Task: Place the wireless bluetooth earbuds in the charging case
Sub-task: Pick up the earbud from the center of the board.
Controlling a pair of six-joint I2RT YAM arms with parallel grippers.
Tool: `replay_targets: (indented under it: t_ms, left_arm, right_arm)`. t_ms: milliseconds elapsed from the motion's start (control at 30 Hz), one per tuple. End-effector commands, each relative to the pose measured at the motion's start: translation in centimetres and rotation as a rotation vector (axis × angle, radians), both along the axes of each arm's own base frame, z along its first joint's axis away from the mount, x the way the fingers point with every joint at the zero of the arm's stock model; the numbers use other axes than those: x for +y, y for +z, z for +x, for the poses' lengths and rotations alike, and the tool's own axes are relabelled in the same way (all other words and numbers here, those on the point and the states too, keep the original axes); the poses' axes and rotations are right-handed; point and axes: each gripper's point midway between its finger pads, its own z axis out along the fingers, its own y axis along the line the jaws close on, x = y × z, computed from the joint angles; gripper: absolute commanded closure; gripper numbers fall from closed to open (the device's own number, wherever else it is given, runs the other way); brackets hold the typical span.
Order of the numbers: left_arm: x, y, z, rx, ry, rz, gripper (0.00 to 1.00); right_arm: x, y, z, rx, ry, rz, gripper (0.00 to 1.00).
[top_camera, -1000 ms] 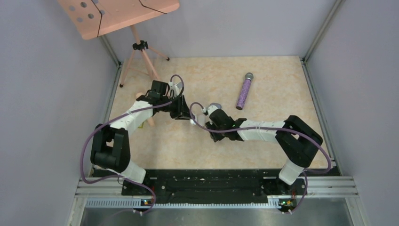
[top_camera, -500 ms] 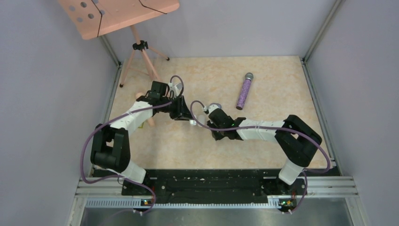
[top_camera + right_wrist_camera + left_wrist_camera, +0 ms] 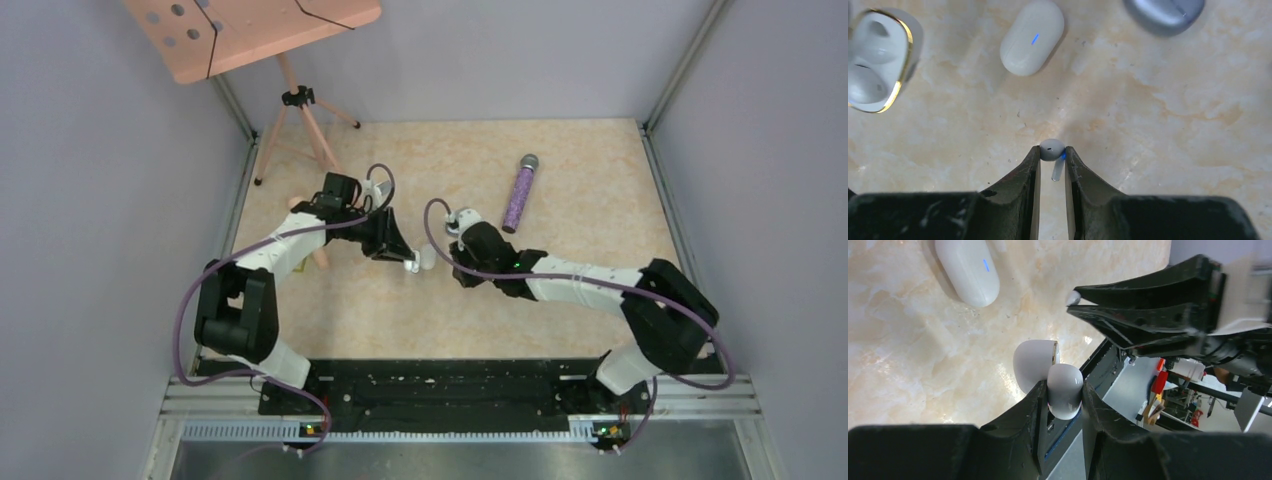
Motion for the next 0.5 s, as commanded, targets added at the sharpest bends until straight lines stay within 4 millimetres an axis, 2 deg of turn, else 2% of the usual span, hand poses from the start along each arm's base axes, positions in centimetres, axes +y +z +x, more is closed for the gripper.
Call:
replay_targets:
  t_ms: [0,67,100,200,367,467]
  left_arm:
    - [-0.9,2.1,-0.1,-0.008,-0.062,-0.078,1.0]
    - [-1.4,2.5,-0.4,0.015,-0.08,-0.094,1.0]
    - [-1.6,2.5,-0.7,0.039,-0.084,-0.096,1.0]
    - [-2.1,3.3,-1.2,0.084,-0.109,-0.107,1.0]
    - [-3.1,5.3,-2.5,0.17,-0.179,-0.206,1.0]
    - [-3.4,6.6,-3.2,0.2,-0.22,-0.265,1.0]
  right_arm:
    - [0.5,7.4,1.8,-0.232,0.024,0.178,0.88]
    - [0.0,9.8,1.7,-0.331,0.044,0.226,0.89]
    - [-0.4,11.9,1.5,-0.403,0.054,0.266,0.89]
    - [-1.6,16.4,0.7,-0.574,0.063,0.379,0.88]
    - [-2.1,21.4,-1.0,-0.74,0.117,0.534,0.88]
    - [-1.7,23.4,-2.0,-0.768,0.151,0.616,0.88]
